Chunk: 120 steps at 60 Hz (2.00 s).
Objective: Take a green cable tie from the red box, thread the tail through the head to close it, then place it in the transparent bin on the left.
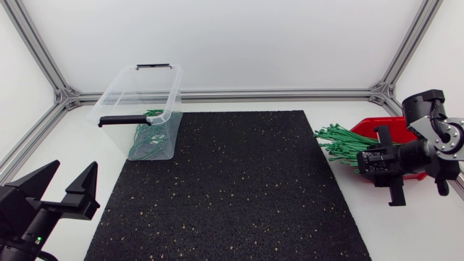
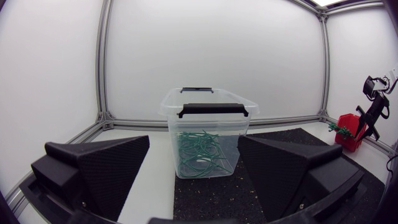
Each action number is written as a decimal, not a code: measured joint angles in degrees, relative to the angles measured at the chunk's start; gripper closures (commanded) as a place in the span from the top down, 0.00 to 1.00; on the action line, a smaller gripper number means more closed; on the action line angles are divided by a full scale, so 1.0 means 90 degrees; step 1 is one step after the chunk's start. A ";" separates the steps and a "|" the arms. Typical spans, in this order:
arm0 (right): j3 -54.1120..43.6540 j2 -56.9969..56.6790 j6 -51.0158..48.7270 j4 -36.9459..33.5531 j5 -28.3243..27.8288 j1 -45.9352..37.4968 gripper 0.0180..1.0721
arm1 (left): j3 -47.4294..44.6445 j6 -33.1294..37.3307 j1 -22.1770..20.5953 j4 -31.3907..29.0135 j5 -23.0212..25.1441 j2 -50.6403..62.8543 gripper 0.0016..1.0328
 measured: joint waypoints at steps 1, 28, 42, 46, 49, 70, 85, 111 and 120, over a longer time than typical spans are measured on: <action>0.0000 0.0000 0.0000 0.0000 0.0012 0.0000 0.28 | 0.0000 0.0000 0.0000 0.0002 0.0000 0.0000 0.96; 0.0000 0.0015 0.0000 0.0049 0.0063 0.0000 0.05 | -0.0002 0.0002 -0.0015 0.0002 0.0000 0.0000 0.96; 0.0000 -0.0017 0.0000 0.0180 0.0058 0.0000 0.05 | 0.0000 0.0002 -0.0049 0.0000 0.0000 0.0000 0.96; 0.0000 -0.0078 0.0000 0.0185 0.0058 0.0002 0.05 | -0.0002 0.0000 -0.0049 0.0002 0.0000 0.0000 0.96; 0.0000 -0.0151 0.0000 0.0182 0.0056 0.0005 0.05 | 0.0000 0.0000 -0.0049 0.0000 0.0000 0.0000 0.96; 0.0005 -0.1025 0.0124 -0.0359 0.0017 0.0313 0.05 | 0.0000 0.0000 -0.0073 0.0002 0.0000 0.0000 0.96; 0.0471 -0.1443 0.0784 -0.1139 -0.0066 0.0787 0.05 | 0.0000 -0.0019 -0.0192 0.0002 0.0000 0.0000 0.96; 0.1678 -0.1843 0.2385 -0.2429 0.0068 0.1887 0.05 | 0.0000 -0.0019 -0.0192 0.0002 0.0000 0.0000 0.96; 0.1875 -0.2035 0.3315 -0.2620 0.0906 0.3024 0.05 | 0.0000 -0.0019 -0.0189 0.0002 0.0000 0.0000 0.96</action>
